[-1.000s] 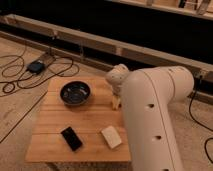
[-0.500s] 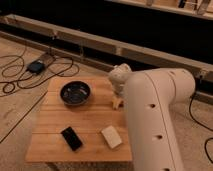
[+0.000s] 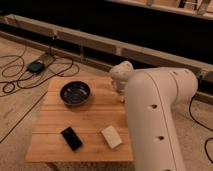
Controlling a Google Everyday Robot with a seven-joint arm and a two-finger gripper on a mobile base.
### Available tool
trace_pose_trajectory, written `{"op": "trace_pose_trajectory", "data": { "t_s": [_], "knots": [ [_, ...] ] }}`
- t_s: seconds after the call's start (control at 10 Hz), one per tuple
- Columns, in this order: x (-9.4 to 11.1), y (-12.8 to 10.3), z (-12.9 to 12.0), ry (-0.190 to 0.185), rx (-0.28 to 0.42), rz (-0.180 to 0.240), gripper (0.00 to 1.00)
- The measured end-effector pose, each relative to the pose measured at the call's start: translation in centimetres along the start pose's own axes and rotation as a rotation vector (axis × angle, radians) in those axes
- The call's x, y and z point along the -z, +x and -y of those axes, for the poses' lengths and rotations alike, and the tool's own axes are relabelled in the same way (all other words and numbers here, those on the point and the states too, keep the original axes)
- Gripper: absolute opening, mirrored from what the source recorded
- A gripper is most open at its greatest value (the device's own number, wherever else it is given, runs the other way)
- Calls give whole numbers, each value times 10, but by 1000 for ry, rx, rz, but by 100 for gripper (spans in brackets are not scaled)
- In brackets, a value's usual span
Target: Place the pepper in the ceramic cup
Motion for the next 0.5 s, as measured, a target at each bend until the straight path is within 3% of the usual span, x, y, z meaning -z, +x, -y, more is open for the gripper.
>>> {"op": "trace_pose_trajectory", "data": {
  "t_s": [0.5],
  "knots": [
    [47,-14,14,48,14,42,0]
  ]
}}
